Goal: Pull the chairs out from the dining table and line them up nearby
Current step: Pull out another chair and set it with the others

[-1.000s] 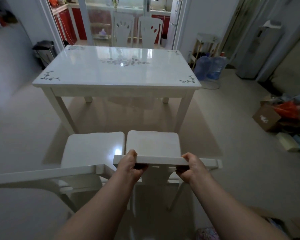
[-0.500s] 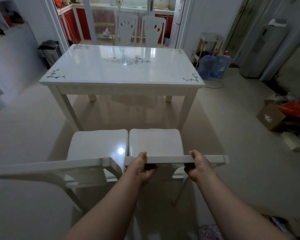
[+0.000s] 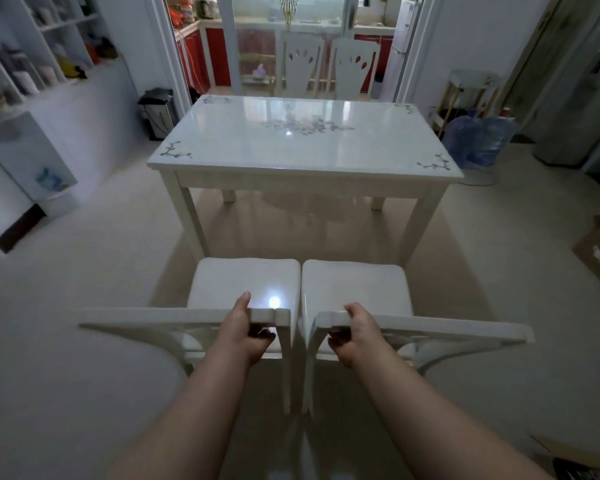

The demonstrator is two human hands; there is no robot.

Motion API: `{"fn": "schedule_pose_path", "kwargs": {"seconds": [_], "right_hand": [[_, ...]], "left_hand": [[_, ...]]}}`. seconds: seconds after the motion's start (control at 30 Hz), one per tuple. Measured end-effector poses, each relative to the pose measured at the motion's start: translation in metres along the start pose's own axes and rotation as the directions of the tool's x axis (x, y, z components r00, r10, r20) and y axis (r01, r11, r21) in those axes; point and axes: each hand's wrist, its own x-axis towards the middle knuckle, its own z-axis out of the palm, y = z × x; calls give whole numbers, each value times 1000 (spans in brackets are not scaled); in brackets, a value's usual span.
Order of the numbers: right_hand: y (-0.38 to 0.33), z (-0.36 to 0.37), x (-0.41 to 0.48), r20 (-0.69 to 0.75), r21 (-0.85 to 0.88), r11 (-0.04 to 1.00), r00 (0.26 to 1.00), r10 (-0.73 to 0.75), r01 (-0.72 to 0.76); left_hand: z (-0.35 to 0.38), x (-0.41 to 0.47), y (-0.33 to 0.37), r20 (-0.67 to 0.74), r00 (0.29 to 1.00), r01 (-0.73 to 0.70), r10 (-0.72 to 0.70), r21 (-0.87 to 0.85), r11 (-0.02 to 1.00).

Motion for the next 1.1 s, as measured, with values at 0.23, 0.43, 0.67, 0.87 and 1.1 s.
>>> {"fn": "schedule_pose_path", "kwargs": {"seconds": [0.23, 0.43, 0.67, 0.87, 1.1], "right_hand": [[2, 9, 18, -115, 19, 999, 993, -34, 36], [-3, 11, 22, -179, -36, 999, 983, -44, 38], [-2, 10, 24, -204, -15, 998, 977, -55, 53], [-2, 3, 23, -176, -21, 998, 983, -57, 54], [1, -1, 13, -122, -46, 996, 989, -79, 74]], "left_hand": [[3, 9, 14, -59, 995, 75, -76, -12, 997], [1, 6, 17, -129, 986, 106, -107, -14, 994], [3, 6, 14, -148, 983, 105, -108, -24, 994], [5, 5, 12, -124, 988, 81, -88, -58, 995], [-4, 2, 6, -35, 999, 24, -24, 18, 1000]]}}
